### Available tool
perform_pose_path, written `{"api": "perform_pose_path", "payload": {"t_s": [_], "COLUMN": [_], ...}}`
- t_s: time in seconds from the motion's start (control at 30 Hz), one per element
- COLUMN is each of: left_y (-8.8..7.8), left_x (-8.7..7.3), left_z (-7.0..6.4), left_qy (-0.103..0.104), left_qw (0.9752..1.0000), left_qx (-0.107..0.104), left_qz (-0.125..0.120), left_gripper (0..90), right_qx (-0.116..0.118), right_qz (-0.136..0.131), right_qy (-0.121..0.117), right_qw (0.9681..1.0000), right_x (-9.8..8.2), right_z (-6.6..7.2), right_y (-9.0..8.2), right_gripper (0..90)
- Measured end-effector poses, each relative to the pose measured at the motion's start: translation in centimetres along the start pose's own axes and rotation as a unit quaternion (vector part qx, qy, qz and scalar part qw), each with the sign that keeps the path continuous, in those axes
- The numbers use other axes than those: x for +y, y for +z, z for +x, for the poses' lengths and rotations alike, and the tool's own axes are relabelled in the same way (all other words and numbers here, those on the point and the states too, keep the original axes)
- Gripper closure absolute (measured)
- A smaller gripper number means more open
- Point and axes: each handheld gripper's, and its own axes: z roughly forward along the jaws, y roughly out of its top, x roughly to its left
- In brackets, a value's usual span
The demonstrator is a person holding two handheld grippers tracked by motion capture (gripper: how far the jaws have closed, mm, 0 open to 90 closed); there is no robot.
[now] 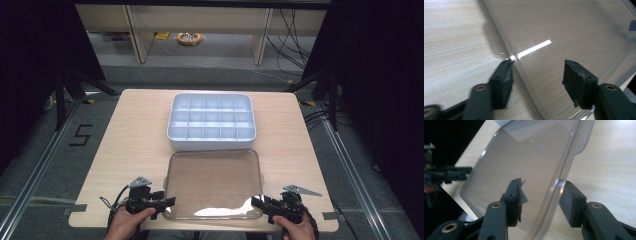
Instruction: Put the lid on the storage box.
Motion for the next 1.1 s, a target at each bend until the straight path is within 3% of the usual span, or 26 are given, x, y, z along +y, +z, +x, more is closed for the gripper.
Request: {"api": "perform_pose_path", "payload": {"t_s": [0.1, 0.13, 0.17, 0.2, 0.27, 0.3, 0.43, 0.47, 0.5, 0.53, 0.57, 0.6, 0.7, 0.73, 0.77, 0.83, 0.87, 0.9, 0.97, 1.0, 1.1], "left_y": [0.0, 0.0, -0.1, -0.1, -0.2, -0.3, -0.4, -0.5, -0.5, -0.6, -0.6, -0.6, -0.7, -0.8, -0.9, -0.9, -1.2, -1.4, -1.6, -1.9, -2.3], "left_x": [0.0, 0.1, 0.2, 0.2, 0.2, 0.2, 0.2, 0.3, 0.3, 0.3, 0.4, 0.3, 0.4, 0.4, 0.3, 0.3, 0.4, 0.5, 0.6, 0.7, 0.7], "left_z": [0.0, 0.1, 0.2, 0.2, 0.7, 0.8, 1.4, 1.9, 1.9, 2.1, 2.6, 2.9, 2.9, 2.9, 2.8, 2.6, 2.4, 2.1, 2.0, 1.8, 1.5], "left_qy": [0.003, 0.021, 0.022, 0.022, -0.010, -0.022, -0.044, -0.061, -0.061, -0.074, -0.076, -0.096, -0.084, -0.075, -0.074, -0.073, -0.065, -0.048, -0.040, -0.027, -0.014], "left_qw": [1.0000, 0.9995, 0.9995, 0.9995, 0.9999, 0.9997, 0.9988, 0.9974, 0.9974, 0.9963, 0.9956, 0.9931, 0.9948, 0.9959, 0.9960, 0.9960, 0.9966, 0.9979, 0.9985, 0.9991, 0.9992], "left_qx": [0.004, 0.023, 0.023, 0.023, 0.004, 0.000, -0.017, -0.036, -0.036, -0.043, -0.055, -0.068, -0.058, -0.049, -0.050, -0.051, -0.049, -0.043, -0.037, -0.031, -0.029], "left_qz": [0.000, 0.001, 0.004, 0.004, -0.005, -0.006, -0.012, -0.012, -0.012, -0.013, -0.006, -0.007, 0.000, 0.004, 0.012, 0.007, 0.005, -0.005, -0.010, -0.015, -0.024], "left_gripper": [30.4, 30.5, 30.6, 30.6, 30.8, 30.8, 30.6, 30.6, 30.7, 30.7, 32.3, 35.8, 46.7, 46.7, 49.8, 53.3, 53.3, 57.0, 57.8, 58.4, 61.3], "right_qx": [-0.002, 0.027, 0.037, 0.037, 0.032, 0.043, 0.045, 0.052, 0.052, 0.056, 0.054, 0.056, 0.053, 0.054, 0.050, 0.050, 0.038, 0.034, 0.027, 0.026, 0.014], "right_qz": [0.011, -0.012, -0.008, -0.008, -0.021, -0.024, -0.030, -0.046, -0.046, -0.040, -0.050, -0.038, -0.039, -0.033, -0.030, -0.025, -0.020, -0.023, -0.027, -0.016, -0.018], "right_qy": [-0.012, -0.031, -0.013, -0.013, -0.044, -0.047, -0.069, -0.094, -0.094, -0.087, -0.113, -0.107, -0.112, -0.107, -0.084, -0.076, -0.060, -0.092, -0.089, -0.069, -0.092], "right_qw": [0.9999, 0.9991, 0.9992, 0.9992, 0.9983, 0.9977, 0.9962, 0.9932, 0.9932, 0.9938, 0.9909, 0.9920, 0.9916, 0.9923, 0.9947, 0.9955, 0.9973, 0.9949, 0.9953, 0.9972, 0.9955], "right_x": [0.1, 0.1, 0.1, 0.1, 0.2, 0.2, 0.4, 0.6, 0.6, 0.6, 0.7, 0.5, 0.4, 0.4, 0.4, 0.4, 0.2, 0.3, 0.2, 0.2, 0.1], "right_z": [0.5, 0.1, 0.5, 0.5, 0.7, 0.9, 1.7, 2.2, 2.2, 2.7, 2.6, 2.7, 2.6, 2.5, 2.3, 2.3, 2.3, 1.5, 1.4, 1.7, 1.6], "right_y": [-0.5, -0.5, -0.7, -0.7, -0.9, -0.9, -1.6, -2.0, -2.0, -2.3, -2.3, -2.2, -1.9, -1.9, -2.0, -2.0, -2.0, -1.7, -1.5, -1.6, -1.3], "right_gripper": [58.0, 60.2, 60.3, 60.3, 60.5, 60.5, 62.1, 62.5, 62.5, 62.7, 63.3, 64.8, 64.9, 64.9, 64.8, 64.7, 64.9, 65.8, 66.5, 67.3, 67.7]}}
